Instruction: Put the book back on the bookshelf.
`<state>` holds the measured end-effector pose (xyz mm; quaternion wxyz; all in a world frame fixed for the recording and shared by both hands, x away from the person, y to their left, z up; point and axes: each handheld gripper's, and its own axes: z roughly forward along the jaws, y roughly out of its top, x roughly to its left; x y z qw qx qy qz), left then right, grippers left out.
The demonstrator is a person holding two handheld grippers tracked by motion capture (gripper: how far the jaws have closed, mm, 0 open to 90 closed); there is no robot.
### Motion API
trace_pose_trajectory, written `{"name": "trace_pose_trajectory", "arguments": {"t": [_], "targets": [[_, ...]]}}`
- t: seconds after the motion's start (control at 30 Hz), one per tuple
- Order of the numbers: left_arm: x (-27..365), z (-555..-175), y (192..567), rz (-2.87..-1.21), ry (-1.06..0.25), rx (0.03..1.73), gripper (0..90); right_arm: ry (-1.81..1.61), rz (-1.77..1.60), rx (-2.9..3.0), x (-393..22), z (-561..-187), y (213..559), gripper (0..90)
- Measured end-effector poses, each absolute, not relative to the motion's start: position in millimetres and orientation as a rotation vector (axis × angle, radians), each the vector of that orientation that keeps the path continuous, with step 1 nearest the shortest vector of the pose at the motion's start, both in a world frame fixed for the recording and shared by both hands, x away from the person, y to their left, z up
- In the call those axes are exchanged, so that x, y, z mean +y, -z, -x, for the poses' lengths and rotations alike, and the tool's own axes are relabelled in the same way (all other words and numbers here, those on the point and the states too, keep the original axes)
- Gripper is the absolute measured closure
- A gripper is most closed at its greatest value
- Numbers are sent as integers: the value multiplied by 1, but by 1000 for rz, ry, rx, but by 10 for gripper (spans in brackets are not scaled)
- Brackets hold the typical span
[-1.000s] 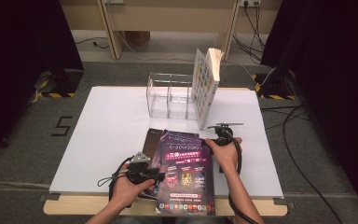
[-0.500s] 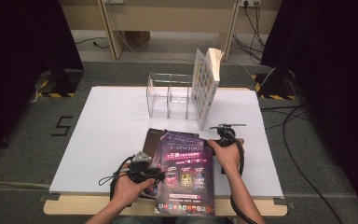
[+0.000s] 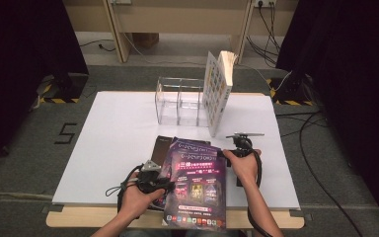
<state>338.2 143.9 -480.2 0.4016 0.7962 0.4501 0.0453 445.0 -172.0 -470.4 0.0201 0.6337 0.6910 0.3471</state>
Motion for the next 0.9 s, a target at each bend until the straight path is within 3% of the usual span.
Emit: {"name": "trace_pose_trajectory", "arguments": {"t": [0.57, 0.9], "targets": [[143, -339, 480, -2019, -114, 1138, 685, -1111, -2001, 2158, -173, -445, 476, 549], [143, -339, 479, -2031, -117, 1136, 688, -1060, -1965, 2122, -170, -440, 469, 655]]}}
